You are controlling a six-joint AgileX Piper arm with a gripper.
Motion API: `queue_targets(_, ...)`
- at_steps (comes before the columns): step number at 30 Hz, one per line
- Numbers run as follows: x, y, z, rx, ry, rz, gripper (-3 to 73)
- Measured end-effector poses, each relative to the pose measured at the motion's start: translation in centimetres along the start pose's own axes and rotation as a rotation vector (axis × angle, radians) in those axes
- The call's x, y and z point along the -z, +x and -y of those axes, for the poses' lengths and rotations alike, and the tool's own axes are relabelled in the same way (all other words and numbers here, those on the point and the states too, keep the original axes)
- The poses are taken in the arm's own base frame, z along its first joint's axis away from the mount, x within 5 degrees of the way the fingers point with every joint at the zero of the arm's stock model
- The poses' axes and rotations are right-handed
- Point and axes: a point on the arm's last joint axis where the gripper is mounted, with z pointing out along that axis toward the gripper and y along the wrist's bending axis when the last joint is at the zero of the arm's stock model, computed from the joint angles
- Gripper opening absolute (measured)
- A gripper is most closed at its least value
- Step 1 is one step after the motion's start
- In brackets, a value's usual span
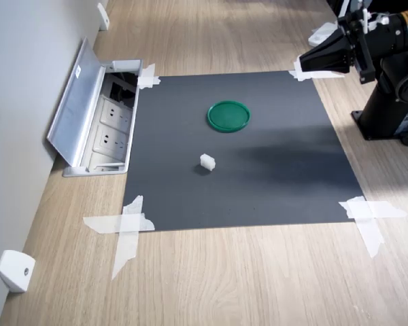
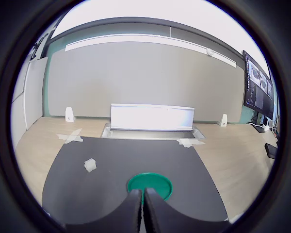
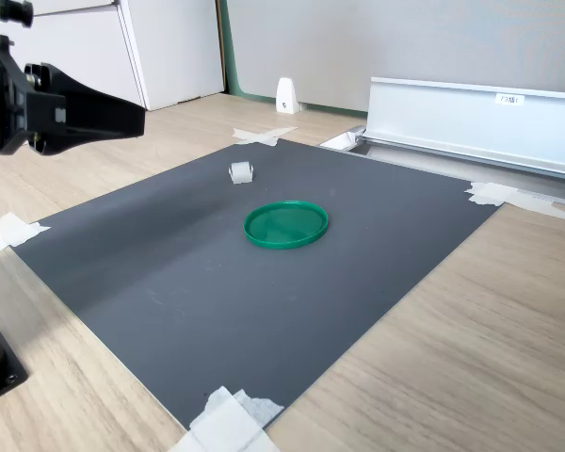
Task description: Grasp a white terminal and put it on the green lid.
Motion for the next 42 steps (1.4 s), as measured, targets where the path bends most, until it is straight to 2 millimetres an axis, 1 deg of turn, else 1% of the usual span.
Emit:
queue_targets(6, 0.0, 0.1, 0.0, 0.0, 0.0, -0.006, -0.8)
queue_targets(9, 0.2, -0.5, 0.0, 0.0, 0.001, 0.013, -0.8)
queue_targets(14, 1.4, -3.3, 0.1, -0.007, 0.001, 0.094, -0.8)
queue_targets(17, 1.3, -5.1, 0.2, -0.007, -0.001, 0.057, -0.8)
queue_targets(19, 0.6, -6.1, 0.3, -0.007, -0.005, -0.009, -0.8)
queue_targets(24, -1.8, -8.2, 0.5, 0.009, -0.01, -0.235, -0.8)
queue_targets(27, -3.8, -9.0, 0.6, 0.027, -0.009, -0.373, -0.8)
queue_targets(29, -5.7, -9.4, 0.7, 0.036, -0.01, -0.474, -0.8)
queue_targets(34, -9.9, -10.6, 0.9, 0.053, -0.02, -0.596, -0.8)
queue_targets(39, -13.3, -11.5, 0.8, 0.205, -0.103, -0.697, -0.8)
queue_targets(42, -16.0, -11.4, 0.5, 0.275, -0.177, -0.771, -0.8)
